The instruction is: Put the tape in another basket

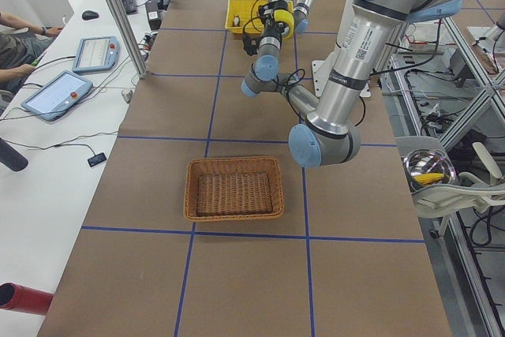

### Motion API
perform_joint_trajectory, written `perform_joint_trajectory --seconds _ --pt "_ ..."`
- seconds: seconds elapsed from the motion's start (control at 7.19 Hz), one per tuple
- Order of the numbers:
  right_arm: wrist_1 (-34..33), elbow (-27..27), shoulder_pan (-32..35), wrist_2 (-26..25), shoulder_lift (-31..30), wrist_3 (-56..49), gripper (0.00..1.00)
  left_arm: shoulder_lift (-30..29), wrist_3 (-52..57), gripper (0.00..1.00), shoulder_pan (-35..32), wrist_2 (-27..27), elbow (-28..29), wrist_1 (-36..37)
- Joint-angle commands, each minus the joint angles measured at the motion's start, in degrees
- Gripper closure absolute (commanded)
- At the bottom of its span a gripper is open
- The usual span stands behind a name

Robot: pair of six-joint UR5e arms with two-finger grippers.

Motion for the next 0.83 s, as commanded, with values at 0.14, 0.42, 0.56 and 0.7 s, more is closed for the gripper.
perform_joint_trajectory --seconds 0.14,0.42,0.56,0.7 --pt "0.0 -0.1 0.0 -0.3 0.5 0.9 0.98 -0.2 0.0 1.00 0.1 0.0 0.1 -0.3" --pt "0.0 -0.1 0.1 -0.6 0.4 1.1 0.00 -0.2 -0.3 1.00 0.1 0.0 0.0 -0.3" --pt "0.0 -0.1 0.2 -0.6 0.4 1.0 0.00 -0.1 -0.9 1.00 0.1 0.0 0.0 -0.3" --pt "0.0 -0.1 0.4 -0.5 0.4 1.1 0.00 0.0 -0.9 1.00 0.1 0.0 -0.1 -0.4"
